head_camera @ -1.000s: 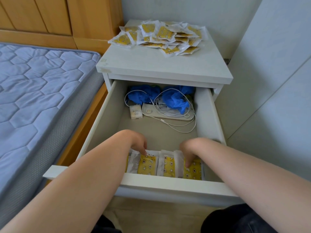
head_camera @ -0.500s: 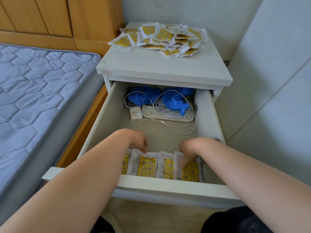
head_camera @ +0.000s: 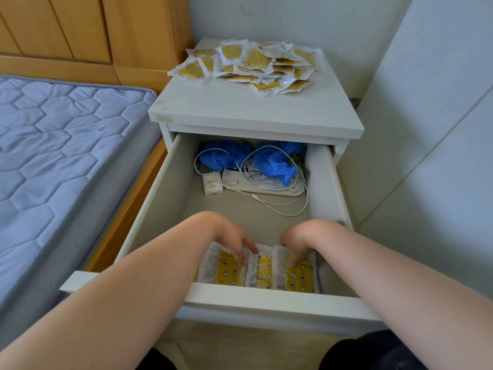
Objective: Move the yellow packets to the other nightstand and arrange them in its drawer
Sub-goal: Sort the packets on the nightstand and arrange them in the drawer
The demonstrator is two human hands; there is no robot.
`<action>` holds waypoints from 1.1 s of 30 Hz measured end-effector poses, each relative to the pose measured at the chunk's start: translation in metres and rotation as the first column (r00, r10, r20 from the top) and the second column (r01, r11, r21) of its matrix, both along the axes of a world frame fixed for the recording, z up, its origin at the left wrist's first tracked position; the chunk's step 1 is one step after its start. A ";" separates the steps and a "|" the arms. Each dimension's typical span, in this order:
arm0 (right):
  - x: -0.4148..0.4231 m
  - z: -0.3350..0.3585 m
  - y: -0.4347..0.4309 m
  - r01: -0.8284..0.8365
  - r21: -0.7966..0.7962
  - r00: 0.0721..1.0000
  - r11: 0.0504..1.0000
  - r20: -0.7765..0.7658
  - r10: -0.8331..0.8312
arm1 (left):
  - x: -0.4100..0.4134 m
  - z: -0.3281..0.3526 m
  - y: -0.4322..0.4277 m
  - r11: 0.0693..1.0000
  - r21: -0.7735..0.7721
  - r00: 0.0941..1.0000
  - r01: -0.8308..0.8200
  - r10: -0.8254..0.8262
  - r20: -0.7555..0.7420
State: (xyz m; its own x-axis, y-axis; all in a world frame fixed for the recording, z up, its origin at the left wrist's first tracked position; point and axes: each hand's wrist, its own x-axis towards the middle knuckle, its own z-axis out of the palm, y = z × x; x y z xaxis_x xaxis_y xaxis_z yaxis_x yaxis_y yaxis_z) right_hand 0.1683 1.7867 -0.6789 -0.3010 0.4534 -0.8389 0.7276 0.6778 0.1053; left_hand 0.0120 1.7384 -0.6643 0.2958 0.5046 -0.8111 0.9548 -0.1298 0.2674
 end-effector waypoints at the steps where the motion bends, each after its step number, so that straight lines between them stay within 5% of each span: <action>1: 0.000 -0.001 -0.001 -0.009 -0.004 1.000 1.000 0.010 0.009 | 0.000 0.000 0.000 1.000 -0.004 1.000 -0.003 0.003 -0.001; 7: 0.004 0.006 -0.002 0.094 0.242 0.962 0.966 -0.272 -0.026 | -0.003 0.007 0.003 0.975 0.155 0.984 -0.159 0.143 0.109; 13: 0.011 0.033 0.001 0.185 0.429 0.854 0.884 -0.516 0.071 | 0.001 0.024 0.007 0.794 0.468 0.916 -0.389 0.278 0.290; 33: 0.034 0.158 0.012 0.400 0.485 0.556 0.778 -0.803 0.215 | 0.022 0.146 0.003 0.430 0.774 0.865 -0.464 0.409 0.291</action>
State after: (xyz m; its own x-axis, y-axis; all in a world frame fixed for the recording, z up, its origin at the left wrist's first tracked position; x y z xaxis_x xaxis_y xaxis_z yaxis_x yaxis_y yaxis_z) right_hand 0.2019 1.7985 -0.5205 -0.5974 0.7835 0.1710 0.7522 0.6214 -0.2193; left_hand 0.0341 1.7417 -0.5185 -0.1336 0.9908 0.0208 0.9372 0.1195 0.3276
